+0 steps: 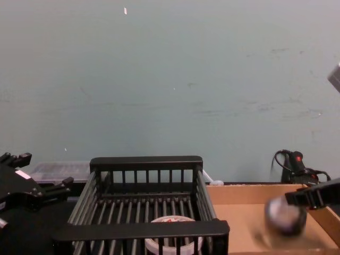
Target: Pick up the white tape and place it into the black box , Pick up the silver tape and place it into the brown box.
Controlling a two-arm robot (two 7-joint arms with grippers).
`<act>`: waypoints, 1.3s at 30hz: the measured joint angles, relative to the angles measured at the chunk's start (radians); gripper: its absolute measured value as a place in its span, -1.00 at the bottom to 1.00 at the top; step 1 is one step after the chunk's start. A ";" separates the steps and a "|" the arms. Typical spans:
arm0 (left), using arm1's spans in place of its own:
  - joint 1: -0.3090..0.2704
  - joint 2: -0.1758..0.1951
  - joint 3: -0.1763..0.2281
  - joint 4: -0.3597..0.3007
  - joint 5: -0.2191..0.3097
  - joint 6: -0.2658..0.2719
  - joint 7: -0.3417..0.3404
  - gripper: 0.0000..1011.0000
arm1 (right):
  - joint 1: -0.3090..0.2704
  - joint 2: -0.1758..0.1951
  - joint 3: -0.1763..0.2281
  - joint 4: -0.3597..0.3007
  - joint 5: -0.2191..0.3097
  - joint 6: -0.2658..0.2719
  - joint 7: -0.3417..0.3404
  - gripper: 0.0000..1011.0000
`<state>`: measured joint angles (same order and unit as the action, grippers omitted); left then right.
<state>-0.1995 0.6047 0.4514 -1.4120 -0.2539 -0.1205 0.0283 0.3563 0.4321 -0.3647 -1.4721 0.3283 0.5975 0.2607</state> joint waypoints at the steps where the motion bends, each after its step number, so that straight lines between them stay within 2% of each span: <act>1: 0.000 0.000 0.000 0.000 0.000 0.000 0.000 0.98 | 0.000 0.000 0.000 0.000 0.000 0.000 0.000 -0.54; 22: 0.000 0.000 0.000 0.000 0.000 0.000 0.000 0.98 | -0.001 0.001 -0.001 -0.001 0.001 0.000 0.001 0.80; 27: 0.000 0.000 0.000 0.000 0.000 0.000 0.000 0.98 | -0.003 -0.001 0.001 -0.001 -0.002 -0.004 -0.001 0.98; 29: 0.000 0.000 0.000 0.000 0.000 0.000 0.000 0.98 | -0.008 -0.005 0.007 -0.002 -0.011 -0.014 -0.013 0.98; 35: 0.000 0.000 0.000 0.000 0.000 0.000 0.000 0.98 | -0.045 -0.031 0.040 -0.017 -0.070 -0.117 -0.103 0.98; 39: 0.000 0.000 0.000 0.000 0.000 0.000 0.000 0.98 | -0.078 -0.044 0.058 -0.021 -0.133 -0.239 -0.179 0.98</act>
<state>-0.1995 0.6047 0.4514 -1.4119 -0.2539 -0.1205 0.0282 0.2784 0.3885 -0.3070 -1.4930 0.1949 0.3586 0.0816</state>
